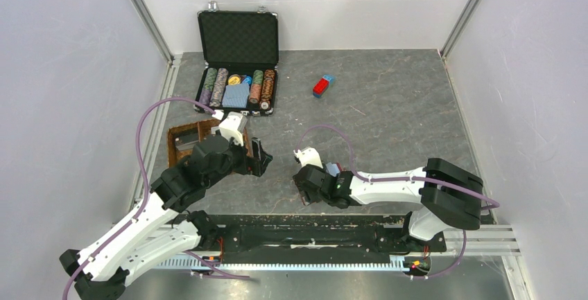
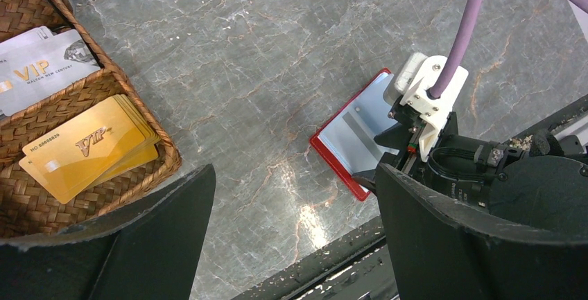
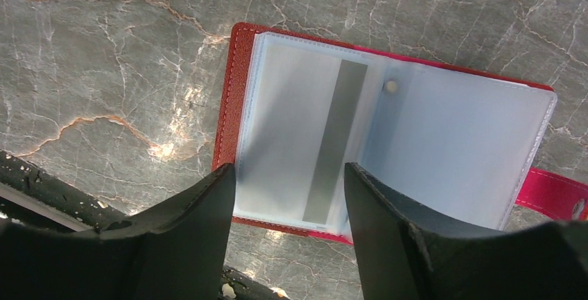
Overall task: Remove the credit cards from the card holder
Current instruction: Remove the credit card from the card holder.
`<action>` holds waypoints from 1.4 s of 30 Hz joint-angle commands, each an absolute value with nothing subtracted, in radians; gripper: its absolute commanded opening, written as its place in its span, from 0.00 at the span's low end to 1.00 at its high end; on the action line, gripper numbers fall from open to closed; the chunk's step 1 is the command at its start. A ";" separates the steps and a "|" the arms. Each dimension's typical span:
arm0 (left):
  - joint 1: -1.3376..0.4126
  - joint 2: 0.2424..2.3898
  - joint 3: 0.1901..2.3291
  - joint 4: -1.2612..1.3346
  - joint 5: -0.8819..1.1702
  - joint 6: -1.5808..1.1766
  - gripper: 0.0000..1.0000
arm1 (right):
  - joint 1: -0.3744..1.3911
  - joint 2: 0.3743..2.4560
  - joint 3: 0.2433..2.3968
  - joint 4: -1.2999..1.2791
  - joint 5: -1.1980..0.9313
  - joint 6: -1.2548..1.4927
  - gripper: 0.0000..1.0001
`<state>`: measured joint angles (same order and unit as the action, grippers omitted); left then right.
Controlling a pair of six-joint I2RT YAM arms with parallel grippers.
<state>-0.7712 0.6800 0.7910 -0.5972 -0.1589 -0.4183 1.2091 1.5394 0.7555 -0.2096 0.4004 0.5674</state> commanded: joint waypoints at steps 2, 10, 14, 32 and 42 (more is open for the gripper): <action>-0.775 0.672 0.801 -0.584 -0.187 -0.364 0.91 | 1.216 1.551 0.769 -0.207 0.431 0.577 0.58; -0.775 0.672 0.801 -0.584 -0.189 -0.364 0.91 | 1.216 1.567 0.769 -0.208 0.427 0.582 0.58; -0.775 0.672 0.802 -0.584 -0.189 -0.364 0.91 | 1.216 1.566 0.770 -0.208 0.421 0.583 0.54; -0.775 0.767 0.794 -0.570 -0.041 -0.412 0.81 | 1.139 1.380 0.541 0.171 0.197 0.652 0.42; -0.775 0.974 0.774 -0.483 0.126 -0.498 0.51 | 1.022 1.280 0.342 0.443 0.003 0.726 0.41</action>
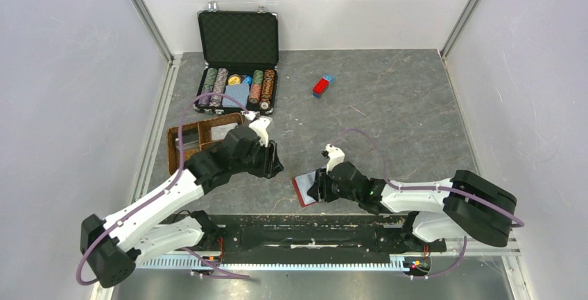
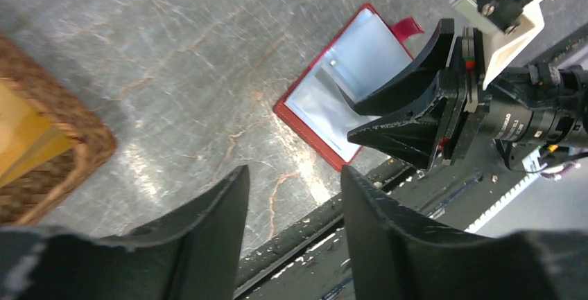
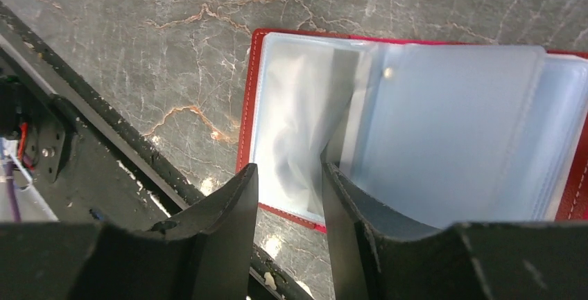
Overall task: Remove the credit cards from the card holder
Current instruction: Remove the credit card from the card holder.
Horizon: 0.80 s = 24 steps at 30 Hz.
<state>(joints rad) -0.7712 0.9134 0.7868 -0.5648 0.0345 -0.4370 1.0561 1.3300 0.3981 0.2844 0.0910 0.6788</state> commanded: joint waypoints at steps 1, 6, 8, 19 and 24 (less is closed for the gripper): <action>-0.776 0.992 0.772 -0.474 0.132 -0.505 0.48 | 1.010 1.269 0.327 0.459 -0.010 0.731 0.41; -0.778 1.060 0.788 -0.465 0.106 -0.523 0.44 | 0.993 1.232 0.364 0.342 0.014 0.654 0.46; -0.777 1.047 0.797 -0.469 0.076 -0.523 0.48 | 1.004 1.229 0.418 0.250 0.052 0.618 0.50; -0.778 0.772 0.811 -0.532 -0.164 -0.400 0.75 | 1.138 1.334 0.629 -0.029 0.328 0.554 0.62; -0.778 0.671 0.796 -0.558 -0.222 -0.368 0.80 | 1.187 1.424 0.709 -0.116 0.420 0.543 0.67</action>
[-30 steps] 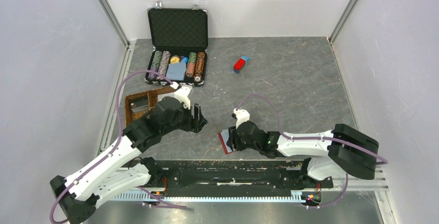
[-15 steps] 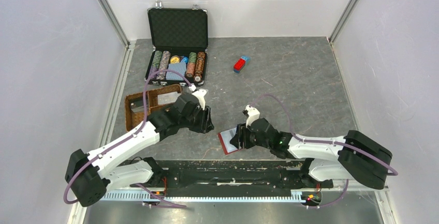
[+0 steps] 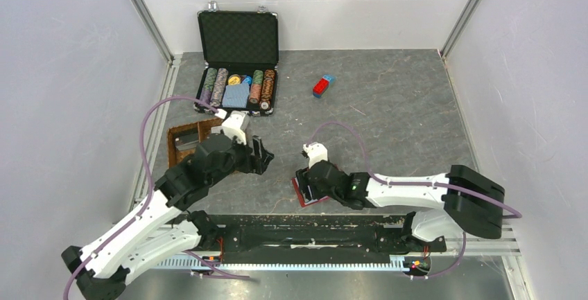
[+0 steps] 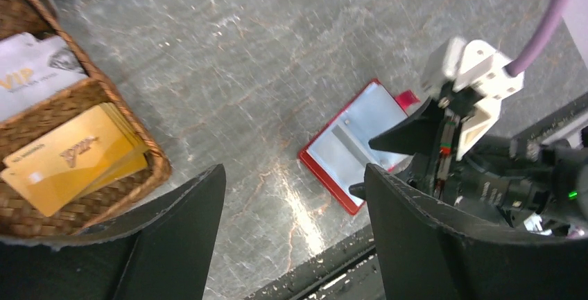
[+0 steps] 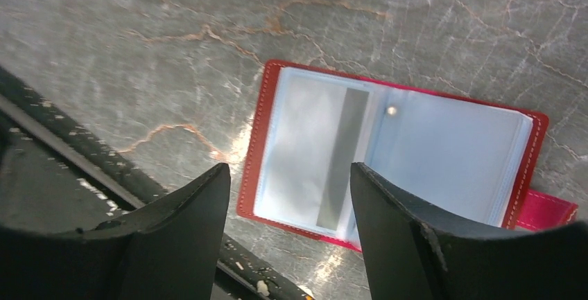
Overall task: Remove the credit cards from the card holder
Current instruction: Remove the credit card from the card holder.
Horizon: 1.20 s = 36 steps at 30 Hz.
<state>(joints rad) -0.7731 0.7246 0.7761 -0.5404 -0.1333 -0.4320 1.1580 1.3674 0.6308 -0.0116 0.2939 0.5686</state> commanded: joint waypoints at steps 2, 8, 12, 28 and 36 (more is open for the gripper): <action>-0.778 0.654 0.788 -0.558 -0.225 -0.369 0.81 | 1.200 1.454 0.734 -0.142 0.440 0.542 0.68; -0.777 0.653 0.785 -0.559 -0.215 -0.371 0.82 | 1.219 1.514 0.759 -0.162 0.444 0.541 0.67; -0.778 0.656 0.787 -0.560 -0.213 -0.370 0.82 | 1.221 1.547 0.764 -0.166 0.435 0.546 0.67; -0.778 0.673 0.788 -0.555 -0.212 -0.384 0.83 | 1.237 1.559 0.762 -0.169 0.448 0.546 0.57; -0.778 0.760 0.781 -0.548 -0.085 -0.428 0.77 | 1.206 1.522 0.676 -0.042 0.368 0.561 0.49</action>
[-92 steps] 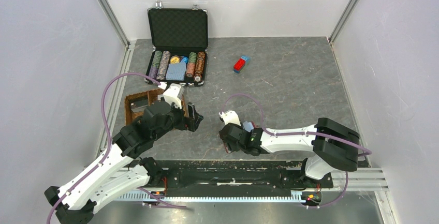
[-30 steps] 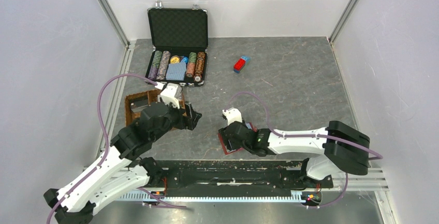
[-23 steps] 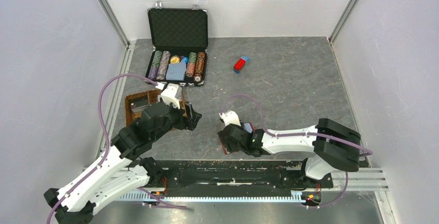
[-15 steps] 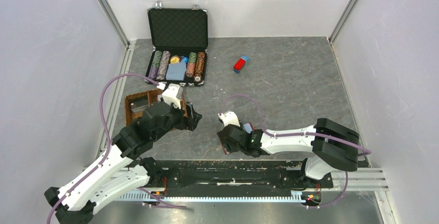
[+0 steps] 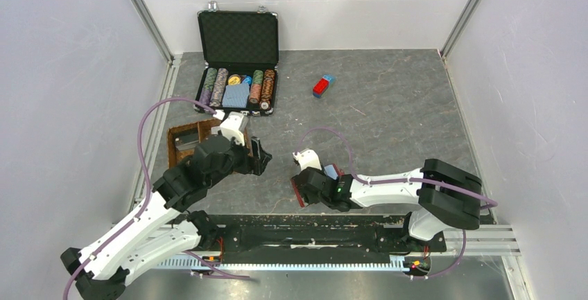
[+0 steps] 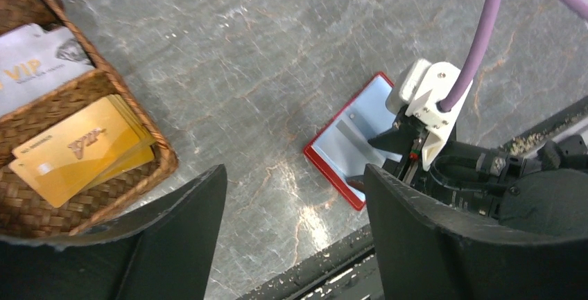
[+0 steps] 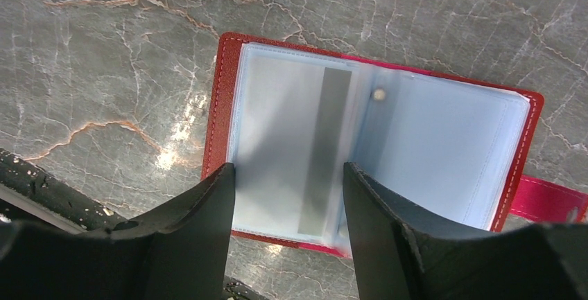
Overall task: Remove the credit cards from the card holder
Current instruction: Remove the credit card from the card holder.
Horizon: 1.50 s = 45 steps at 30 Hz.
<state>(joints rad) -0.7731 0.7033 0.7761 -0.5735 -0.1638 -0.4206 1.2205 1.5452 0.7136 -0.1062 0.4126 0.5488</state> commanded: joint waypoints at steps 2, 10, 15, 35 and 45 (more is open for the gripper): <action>-0.777 0.794 0.780 -0.546 -0.062 -0.440 0.73 | 1.196 1.502 0.652 -0.009 0.345 0.567 0.47; -0.778 0.931 0.762 -0.517 0.031 -0.481 0.62 | 1.112 1.396 0.526 0.151 0.218 0.608 0.45; -0.778 1.008 0.724 -0.438 0.068 -0.521 0.54 | 1.039 1.353 0.424 0.304 0.078 0.647 0.44; -0.791 1.385 0.664 -0.082 0.181 -0.696 0.19 | 0.909 1.232 0.239 0.537 -0.132 0.715 0.43; -0.836 1.511 0.683 0.057 0.264 -0.762 0.18 | 0.892 1.217 0.232 0.545 -0.161 0.715 0.45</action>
